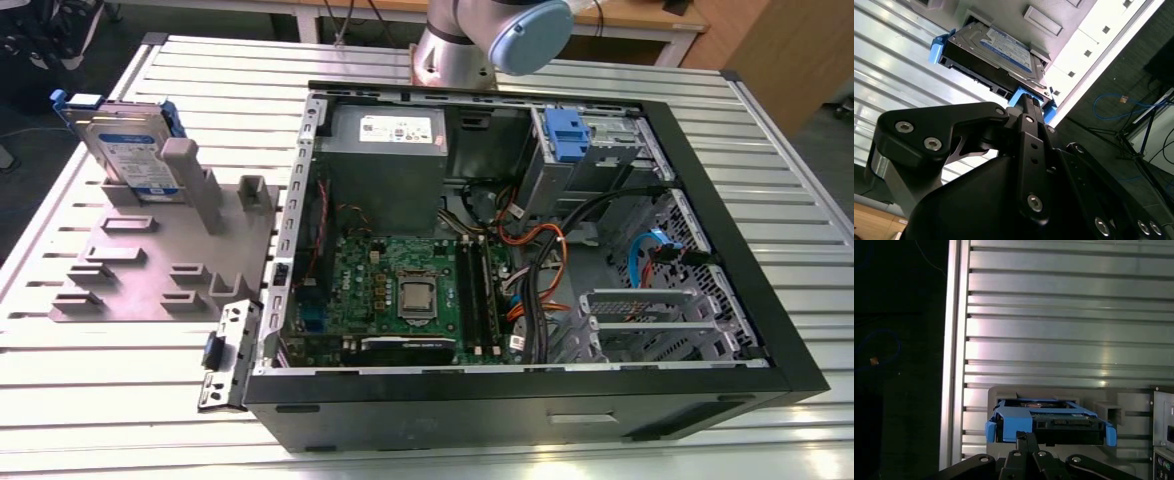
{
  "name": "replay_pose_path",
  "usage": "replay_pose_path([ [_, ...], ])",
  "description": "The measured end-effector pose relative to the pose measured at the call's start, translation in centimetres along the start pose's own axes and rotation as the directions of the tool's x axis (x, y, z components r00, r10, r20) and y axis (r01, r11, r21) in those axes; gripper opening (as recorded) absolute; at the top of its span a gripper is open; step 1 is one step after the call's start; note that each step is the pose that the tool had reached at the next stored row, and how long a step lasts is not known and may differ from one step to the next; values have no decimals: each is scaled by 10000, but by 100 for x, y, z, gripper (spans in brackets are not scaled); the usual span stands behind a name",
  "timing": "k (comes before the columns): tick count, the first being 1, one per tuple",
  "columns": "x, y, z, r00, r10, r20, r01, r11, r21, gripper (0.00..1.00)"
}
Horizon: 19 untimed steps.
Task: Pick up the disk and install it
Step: 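Pick up the disk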
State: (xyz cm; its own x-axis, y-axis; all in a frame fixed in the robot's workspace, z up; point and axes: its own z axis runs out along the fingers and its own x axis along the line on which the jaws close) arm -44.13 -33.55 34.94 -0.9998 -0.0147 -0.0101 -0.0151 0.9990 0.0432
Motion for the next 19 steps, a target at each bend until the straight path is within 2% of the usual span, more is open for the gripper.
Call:
replay_pose_path([
  [13, 0, 0, 0, 10000, -15, -1, 15, 10000, 0, 11],
  [19, 0, 0, 0, 9997, -231, -10, 231, 9997, -2, 11],
])
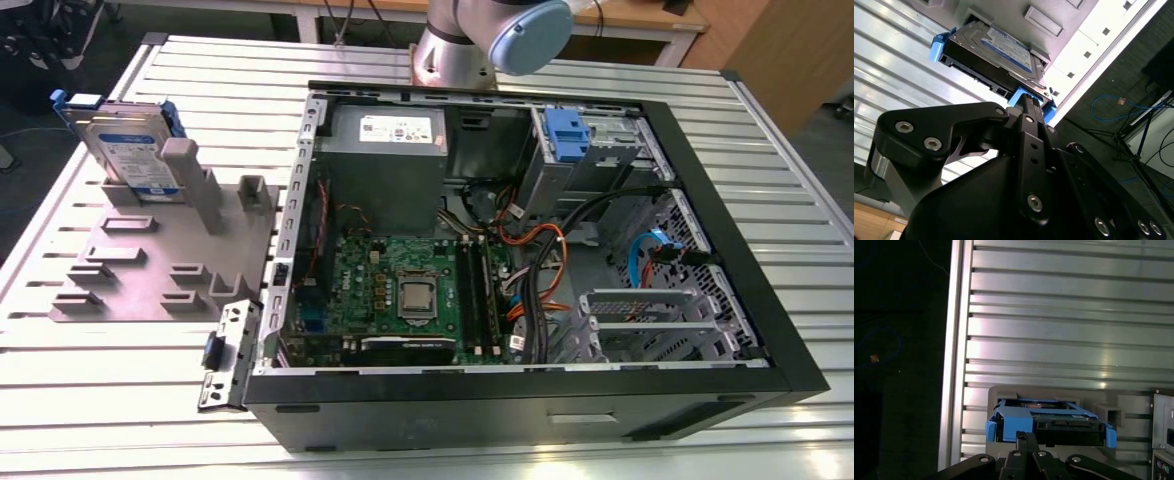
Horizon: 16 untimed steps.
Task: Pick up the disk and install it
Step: 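Pick up the disk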
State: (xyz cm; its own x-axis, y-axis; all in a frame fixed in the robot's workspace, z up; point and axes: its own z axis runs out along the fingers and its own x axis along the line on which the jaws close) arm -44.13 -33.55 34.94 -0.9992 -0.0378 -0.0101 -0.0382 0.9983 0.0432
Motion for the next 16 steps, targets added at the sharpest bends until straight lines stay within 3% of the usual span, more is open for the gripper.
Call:
replay_pose_path([
  [16, 0, 0, 0, 9986, -522, -23, 522, 9986, -6, 11],
])
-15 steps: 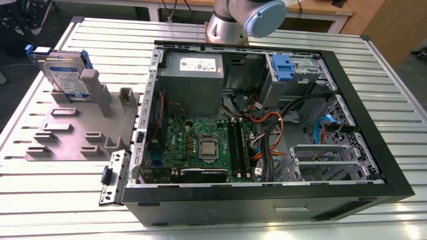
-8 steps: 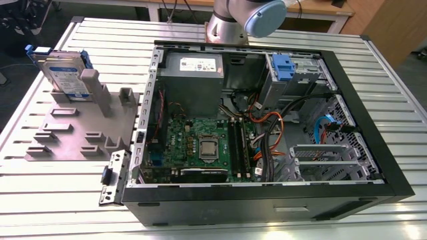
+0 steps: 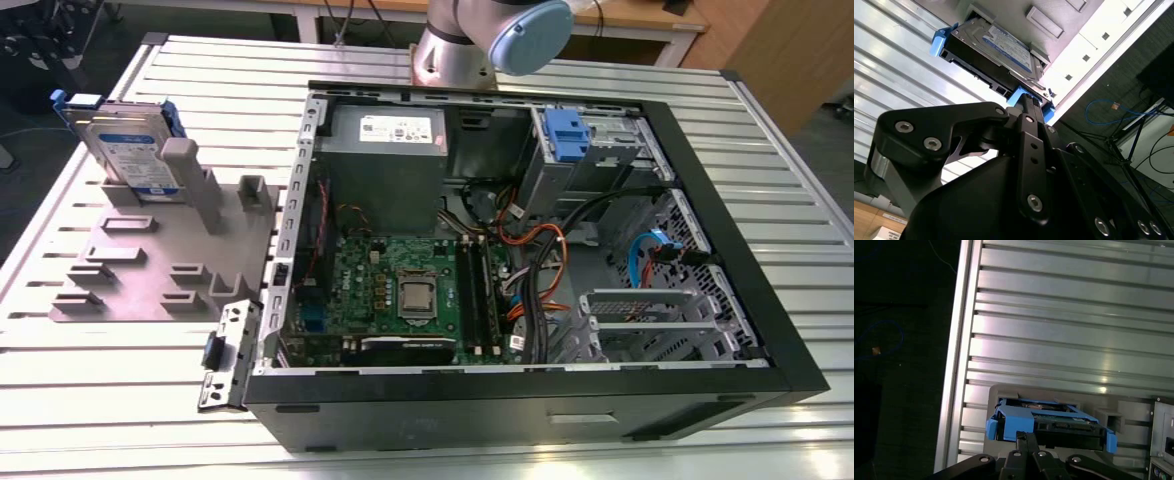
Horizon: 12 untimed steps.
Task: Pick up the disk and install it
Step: 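Pick up the disk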
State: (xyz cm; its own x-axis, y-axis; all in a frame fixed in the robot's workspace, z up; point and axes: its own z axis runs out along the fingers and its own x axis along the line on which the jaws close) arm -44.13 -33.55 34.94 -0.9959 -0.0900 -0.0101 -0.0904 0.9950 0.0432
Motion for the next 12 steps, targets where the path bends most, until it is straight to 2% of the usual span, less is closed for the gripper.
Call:
replay_pose_path([
  [12, 0, 0, 0, 9999, -112, -5, 112, 9999, -1, 11],
])
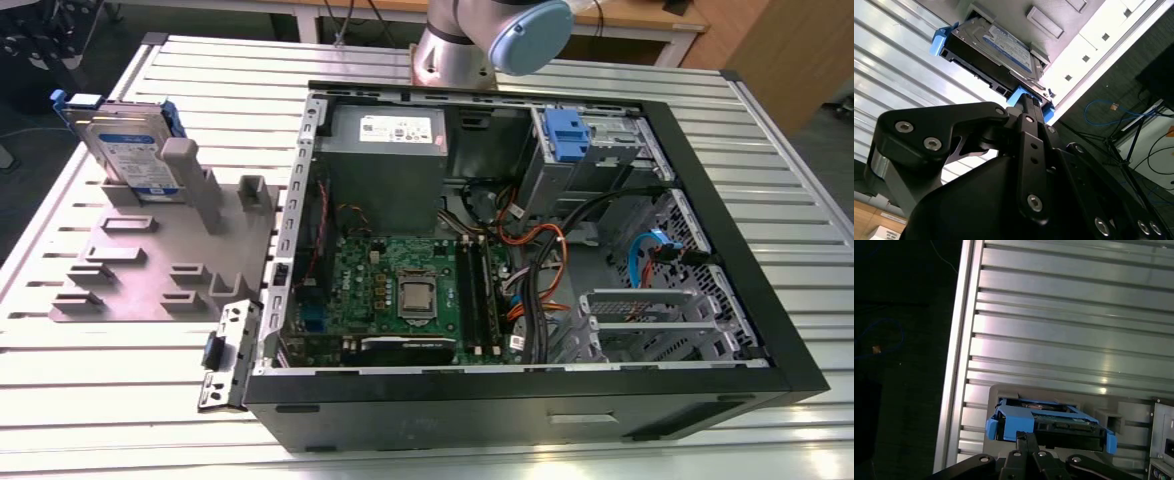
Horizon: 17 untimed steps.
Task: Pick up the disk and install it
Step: 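Pick up the disk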
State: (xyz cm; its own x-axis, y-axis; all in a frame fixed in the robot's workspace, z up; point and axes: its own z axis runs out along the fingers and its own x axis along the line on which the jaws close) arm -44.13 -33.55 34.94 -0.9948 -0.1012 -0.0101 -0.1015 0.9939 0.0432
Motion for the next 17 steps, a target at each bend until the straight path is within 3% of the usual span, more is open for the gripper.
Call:
replay_pose_path([
  [17, 0, 0, 0, 9999, -119, -6, 119, 9999, -1, 11],
])
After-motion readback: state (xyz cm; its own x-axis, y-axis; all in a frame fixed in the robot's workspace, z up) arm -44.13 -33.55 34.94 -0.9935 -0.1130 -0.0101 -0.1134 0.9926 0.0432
